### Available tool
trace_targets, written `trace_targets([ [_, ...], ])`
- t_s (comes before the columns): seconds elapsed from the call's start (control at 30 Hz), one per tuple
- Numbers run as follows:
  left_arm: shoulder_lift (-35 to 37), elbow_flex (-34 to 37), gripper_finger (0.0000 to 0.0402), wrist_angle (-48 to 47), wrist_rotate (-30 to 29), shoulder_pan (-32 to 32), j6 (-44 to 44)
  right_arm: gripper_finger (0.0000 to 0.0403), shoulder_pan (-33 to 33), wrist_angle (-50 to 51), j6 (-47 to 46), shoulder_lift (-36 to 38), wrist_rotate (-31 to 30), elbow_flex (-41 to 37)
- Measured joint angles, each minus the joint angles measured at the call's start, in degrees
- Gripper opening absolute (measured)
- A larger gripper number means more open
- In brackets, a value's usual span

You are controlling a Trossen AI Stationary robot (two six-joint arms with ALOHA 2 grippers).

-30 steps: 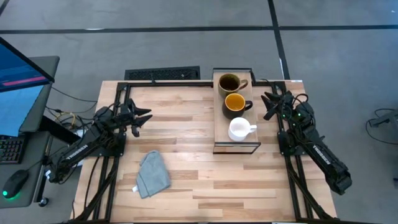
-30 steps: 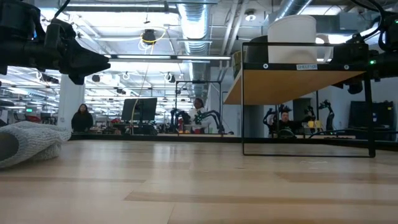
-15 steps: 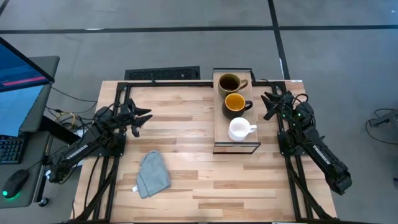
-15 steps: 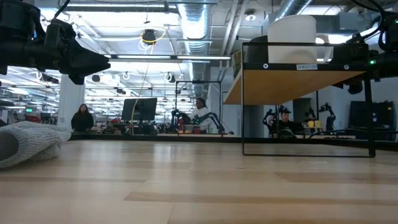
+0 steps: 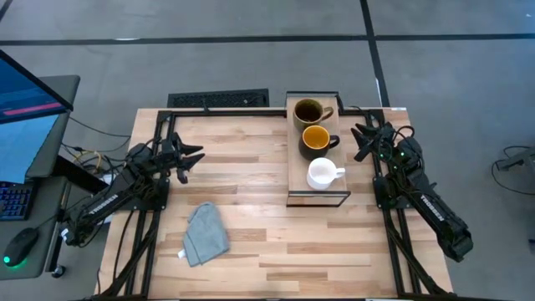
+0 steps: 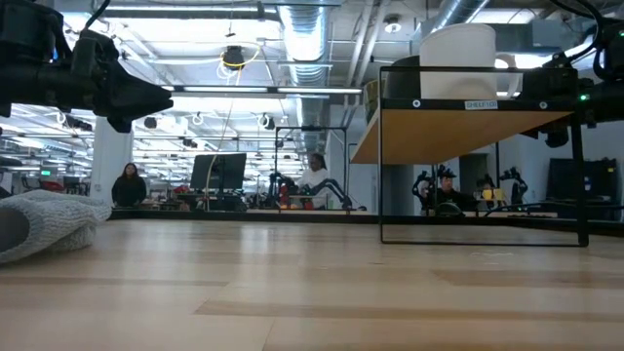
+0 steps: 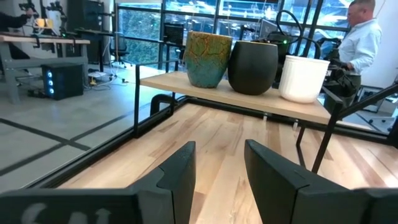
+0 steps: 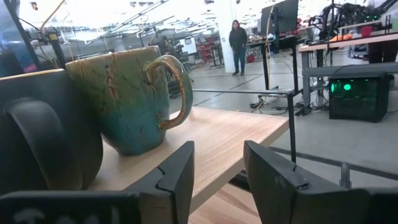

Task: Stack small to large cups/mugs on shelf
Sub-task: Return to Home Position

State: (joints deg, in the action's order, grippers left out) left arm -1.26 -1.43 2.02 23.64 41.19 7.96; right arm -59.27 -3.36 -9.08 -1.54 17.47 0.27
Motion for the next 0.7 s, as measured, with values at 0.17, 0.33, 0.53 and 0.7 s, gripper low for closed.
trace_targets([
  [0.17,0.0,0.0,0.0128,0.0,-0.3,0.0,-0.1,0.0161,0.0,0.0,0.0,0.0,0.0,0.0],
  [0.33,0.0,0.0,0.0128,0.0,-0.4,0.0,0.1,0.0160,0.0,0.0,0.0,0.0,0.0,0.0],
  [0.53,0.0,0.0,0.0128,0.0,-0.4,0.0,0.1,0.0161,0.0,0.0,0.0,0.0,0.0,0.0],
  [0.7,0.0,0.0,0.0128,0.0,-0.4,0.0,0.2,0.0160,0.0,0.0,0.0,0.0,0.0,0.0],
])
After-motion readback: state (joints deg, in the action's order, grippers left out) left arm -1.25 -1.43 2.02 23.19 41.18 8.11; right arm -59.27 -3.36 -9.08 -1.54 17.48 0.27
